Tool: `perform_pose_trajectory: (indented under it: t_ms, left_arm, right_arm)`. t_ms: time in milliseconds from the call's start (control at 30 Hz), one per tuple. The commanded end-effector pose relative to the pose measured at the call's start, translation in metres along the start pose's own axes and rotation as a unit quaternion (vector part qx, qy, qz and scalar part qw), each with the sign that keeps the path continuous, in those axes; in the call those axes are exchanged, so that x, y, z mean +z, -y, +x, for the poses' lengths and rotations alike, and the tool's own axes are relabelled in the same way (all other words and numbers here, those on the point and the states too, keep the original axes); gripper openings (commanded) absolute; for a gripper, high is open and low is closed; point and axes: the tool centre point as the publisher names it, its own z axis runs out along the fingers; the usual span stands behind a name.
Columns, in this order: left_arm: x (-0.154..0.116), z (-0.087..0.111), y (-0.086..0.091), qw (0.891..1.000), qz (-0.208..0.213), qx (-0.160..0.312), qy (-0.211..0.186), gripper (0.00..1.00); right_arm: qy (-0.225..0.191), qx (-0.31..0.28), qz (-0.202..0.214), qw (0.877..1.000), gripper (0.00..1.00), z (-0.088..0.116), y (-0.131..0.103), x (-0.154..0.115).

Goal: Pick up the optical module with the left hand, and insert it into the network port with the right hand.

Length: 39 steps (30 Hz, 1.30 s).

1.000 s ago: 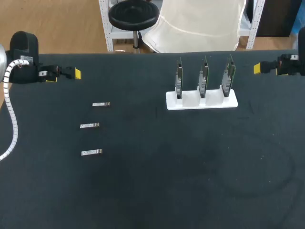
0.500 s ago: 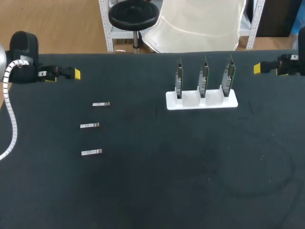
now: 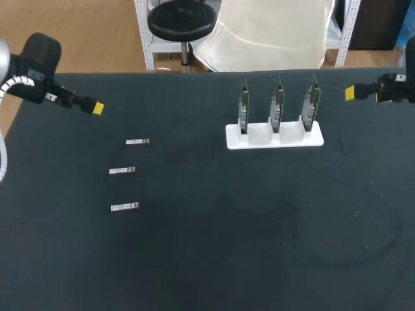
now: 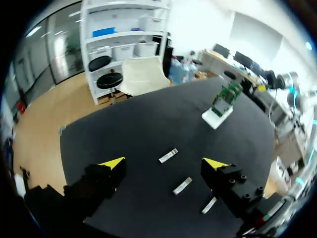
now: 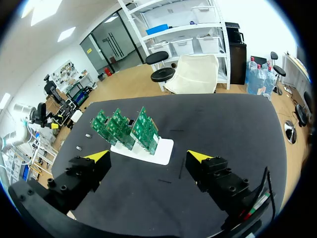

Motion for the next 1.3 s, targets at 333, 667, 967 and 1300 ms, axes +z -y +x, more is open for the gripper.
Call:
perform_pose_trajectory:
  t_ms: [333, 667, 967, 1300]
  left_arm:
    - [0.047, 0.012, -0.016, 0.956, 0.045, 0.255, -0.137, 1.0]
    - [0.082, 0.023, -0.008, 0.922, 0.075, 0.323, -0.199, 1.0]
    - [0.111, 0.033, -0.013, 0.91, 0.077, 0.326, -0.245, 1.0]
    - [0.129, 0.044, -0.01, 0.897, 0.084, 0.347, -0.262, 1.0]
  right_arm:
    - [0.0, 0.0, 0.0, 1.0, 1.0, 0.0, 0.0, 0.0]
    - [0.0, 0.0, 0.0, 1.0, 1.0, 0.0, 0.0, 0.0]
    - [0.0, 0.0, 0.0, 1.0, 1.0, 0.0, 0.0, 0.0]
    - [0.0, 0.0, 0.0, 1.0, 1.0, 0.0, 0.0, 0.0]
